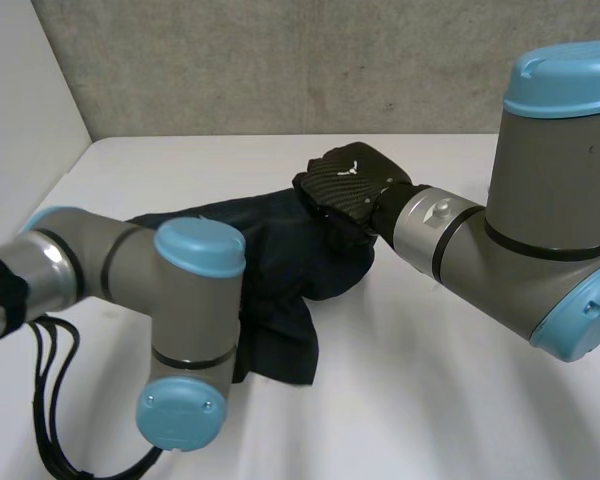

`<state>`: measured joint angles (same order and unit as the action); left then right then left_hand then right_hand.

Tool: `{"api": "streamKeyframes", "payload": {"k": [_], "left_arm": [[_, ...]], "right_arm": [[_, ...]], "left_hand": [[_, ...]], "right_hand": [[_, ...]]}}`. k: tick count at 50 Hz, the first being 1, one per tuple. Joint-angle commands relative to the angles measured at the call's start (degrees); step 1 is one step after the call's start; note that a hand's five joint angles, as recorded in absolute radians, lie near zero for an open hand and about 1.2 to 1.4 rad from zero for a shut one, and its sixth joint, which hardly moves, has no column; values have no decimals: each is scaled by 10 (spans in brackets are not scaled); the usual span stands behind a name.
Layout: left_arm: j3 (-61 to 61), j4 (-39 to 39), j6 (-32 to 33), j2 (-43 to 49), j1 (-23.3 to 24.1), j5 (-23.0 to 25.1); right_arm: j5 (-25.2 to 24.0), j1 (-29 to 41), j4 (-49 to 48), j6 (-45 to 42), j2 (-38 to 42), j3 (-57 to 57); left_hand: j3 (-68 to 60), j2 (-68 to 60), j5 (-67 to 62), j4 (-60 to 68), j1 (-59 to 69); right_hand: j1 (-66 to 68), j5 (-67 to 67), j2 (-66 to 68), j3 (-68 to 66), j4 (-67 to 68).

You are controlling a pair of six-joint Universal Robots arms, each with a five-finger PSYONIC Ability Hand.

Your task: Fold the laundry.

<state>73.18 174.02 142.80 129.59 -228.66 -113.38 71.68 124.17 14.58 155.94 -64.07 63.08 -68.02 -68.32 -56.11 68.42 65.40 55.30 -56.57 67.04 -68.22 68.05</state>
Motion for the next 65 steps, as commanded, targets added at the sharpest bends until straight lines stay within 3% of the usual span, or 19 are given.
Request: {"api": "streamKeyframes", "payload": {"k": [1,4,9,13,17,24,26,27,29,35,45,53,59,60,64,65], "left_arm": [[19,-67,48,-115,-27,16],[28,-80,140,-169,-59,67],[27,-96,362,-224,-89,157],[28,-120,488,-224,-112,175],[29,-127,541,-219,-130,177],[19,-131,565,-143,-133,165],[17,-127,567,-130,-131,164],[15,-126,568,-125,-131,164],[9,-120,568,-111,-131,164],[-18,-115,561,-88,-137,164],[-26,-115,555,-84,-144,164],[-18,-118,533,-83,-135,164],[-17,-119,523,-85,-134,164],[-16,-119,523,-85,-134,164],[-16,-120,524,-93,-134,164],[-18,-120,524,-94,-134,165]], "right_arm": [[10,-1,3,-6,0,-23],[8,-2,5,-6,0,-29],[7,-2,5,-6,3,-31],[4,2,7,-4,11,-32],[4,2,14,-3,51,-32],[11,2,26,1,107,-35],[14,2,27,1,115,-40],[21,0,27,2,119,-47],[33,-2,28,5,116,-50],[48,-27,43,33,73,-45],[40,-62,90,52,34,55],[40,-57,-22,104,45,122],[37,-36,-85,177,119,85],[37,-29,-85,182,127,75],[37,-7,-82,184,160,40],[40,-7,-82,183,160,29]], "left_hand": [[-120,-117,-139,116,146],[-120,-117,-139,116,146],[-120,-117,-139,116,146],[-120,-117,-139,116,146],[-120,-117,-139,116,146],[-120,-117,-139,116,146],[-120,-117,-139,116,146],[-120,-117,-139,116,146],[-120,-117,-139,116,146],[-120,-117,-139,116,146],[-120,-117,-139,116,146],[-120,-117,-139,116,146],[-120,-117,-139,116,146],[-120,-117,-139,116,146],[-120,-117,-139,116,146],[-120,-117,-139,116,146]], "right_hand": [[247,-134,130,-118,120],[247,-134,130,-118,120],[247,-134,130,-118,120],[247,-134,130,-118,120],[247,-134,130,-118,120],[247,-134,130,-118,120],[79,34,-39,50,-49],[-179,291,-296,308,-306],[-357,470,-475,486,-485],[-410,523,-528,539,-538],[-405,518,-522,534,-533],[-405,518,-522,534,-533],[-351,464,-469,481,-479],[-315,427,-432,444,-442],[182,-70,65,-53,55],[246,-134,129,-117,119]]}}
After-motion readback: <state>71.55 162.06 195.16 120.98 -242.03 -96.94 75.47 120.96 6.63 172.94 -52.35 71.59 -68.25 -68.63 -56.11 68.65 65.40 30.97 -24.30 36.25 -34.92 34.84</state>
